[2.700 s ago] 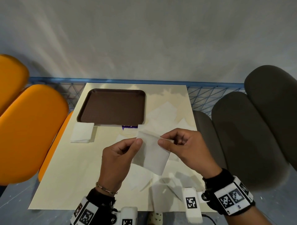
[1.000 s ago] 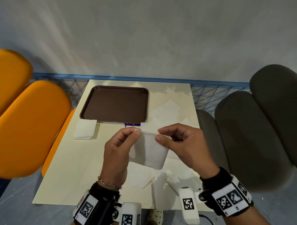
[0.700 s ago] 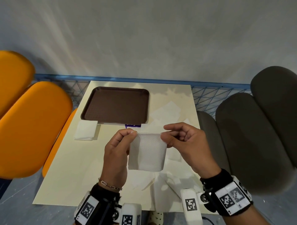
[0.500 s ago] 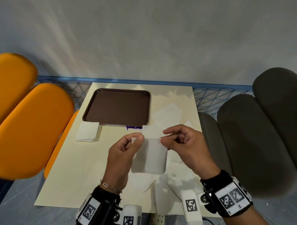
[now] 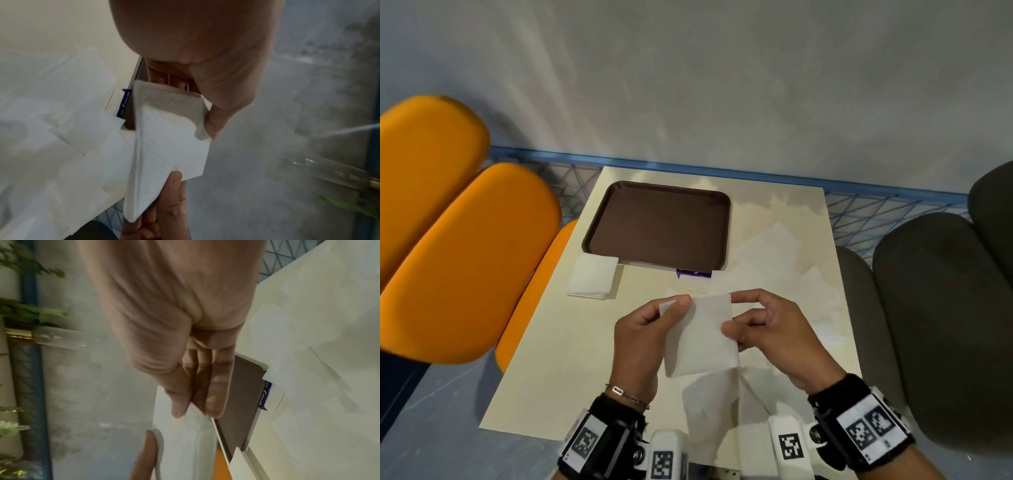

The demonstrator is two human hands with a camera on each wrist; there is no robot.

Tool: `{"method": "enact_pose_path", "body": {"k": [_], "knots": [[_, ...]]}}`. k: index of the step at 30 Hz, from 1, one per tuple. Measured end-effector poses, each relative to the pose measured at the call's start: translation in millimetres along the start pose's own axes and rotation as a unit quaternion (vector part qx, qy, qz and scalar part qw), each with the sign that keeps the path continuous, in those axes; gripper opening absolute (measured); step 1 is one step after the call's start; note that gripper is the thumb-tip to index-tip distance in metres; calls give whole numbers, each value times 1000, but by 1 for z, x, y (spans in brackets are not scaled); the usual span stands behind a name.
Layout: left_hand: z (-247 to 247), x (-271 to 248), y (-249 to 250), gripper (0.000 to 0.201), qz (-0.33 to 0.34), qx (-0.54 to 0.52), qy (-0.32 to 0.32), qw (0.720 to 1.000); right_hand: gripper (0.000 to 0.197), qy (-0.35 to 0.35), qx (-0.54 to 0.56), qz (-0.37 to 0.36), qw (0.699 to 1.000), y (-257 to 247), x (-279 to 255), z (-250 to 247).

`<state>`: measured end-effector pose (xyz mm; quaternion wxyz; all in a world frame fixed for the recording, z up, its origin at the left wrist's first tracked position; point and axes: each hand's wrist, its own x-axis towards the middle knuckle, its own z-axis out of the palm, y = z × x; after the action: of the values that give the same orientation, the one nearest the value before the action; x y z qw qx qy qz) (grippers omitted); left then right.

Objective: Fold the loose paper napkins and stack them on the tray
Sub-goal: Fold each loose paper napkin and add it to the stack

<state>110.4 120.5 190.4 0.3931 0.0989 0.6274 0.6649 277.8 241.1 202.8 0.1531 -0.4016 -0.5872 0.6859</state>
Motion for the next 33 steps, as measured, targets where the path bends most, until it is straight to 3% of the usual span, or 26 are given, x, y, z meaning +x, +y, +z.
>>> {"method": "enact_pose_path", "body": {"k": [6, 14, 19, 22, 28, 33], "knots": [[-40, 36, -1, 11, -12, -11, 50, 999, 52, -75, -23, 61, 995, 5, 40, 43], [-112, 92, -5, 15, -29, 14, 102, 994, 44, -92, -68, 107, 988, 13, 104, 116], [-160, 121, -15, 20, -122, 112, 11, 986, 38, -56, -117, 110, 985, 23, 143, 151], [-178, 137, -19, 15, -134, 125, 16, 983, 37, -44, -138, 112, 983, 26, 159, 165], [-203, 203, -30, 19, -92, 211, 98, 968, 49, -56, -198, 153, 966, 44, 169, 166], [-208, 256, -33, 16, -47, 284, 146, 947, 45, 11, -235, 189, 953, 67, 148, 125]]}}
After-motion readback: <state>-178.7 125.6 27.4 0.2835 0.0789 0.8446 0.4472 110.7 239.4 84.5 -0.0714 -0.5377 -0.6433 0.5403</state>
